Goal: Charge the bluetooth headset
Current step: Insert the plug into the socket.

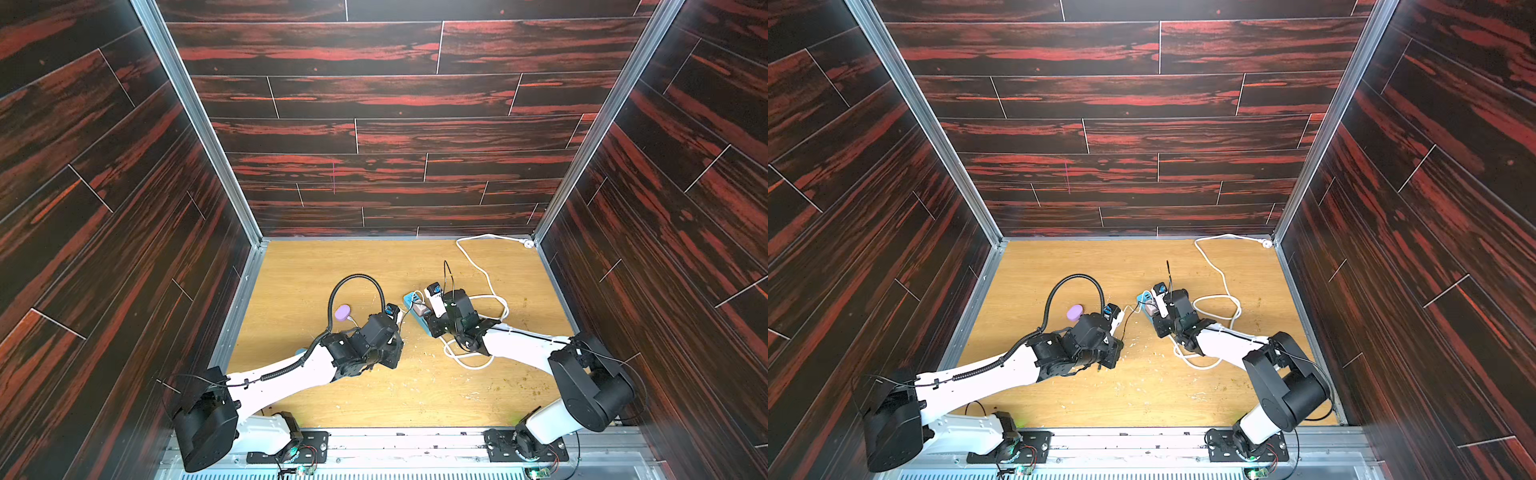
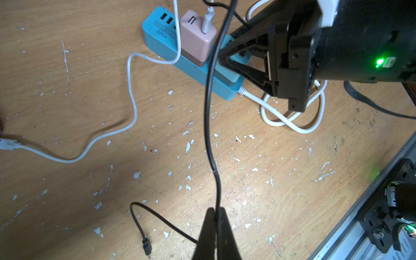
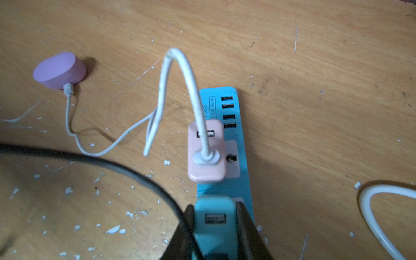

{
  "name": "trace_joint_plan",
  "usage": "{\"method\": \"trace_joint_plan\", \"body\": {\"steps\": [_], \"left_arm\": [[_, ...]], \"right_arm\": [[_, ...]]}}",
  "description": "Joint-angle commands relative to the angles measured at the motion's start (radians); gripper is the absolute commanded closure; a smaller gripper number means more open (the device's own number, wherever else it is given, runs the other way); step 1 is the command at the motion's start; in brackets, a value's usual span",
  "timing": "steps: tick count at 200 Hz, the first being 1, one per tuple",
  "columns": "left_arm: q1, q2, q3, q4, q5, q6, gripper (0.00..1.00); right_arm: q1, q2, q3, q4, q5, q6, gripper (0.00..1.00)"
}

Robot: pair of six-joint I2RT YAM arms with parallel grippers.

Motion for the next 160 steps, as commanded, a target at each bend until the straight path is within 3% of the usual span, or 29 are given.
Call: {"method": "trace_joint_plan", "body": {"steps": [1,160], "left_arm": [[0.007,0.003,0.006,0.002,0.0,-0.005,0.99],[0.022,0.005,0.004,0.008,0.006,-0.013,0.98]], "right_arm": [[0.03,0.061,-0.02,-0.105,0.01,0.027,0.93],[0.067,0.137,-0.012,-0.225,0.069,0.075,0.95]]}}
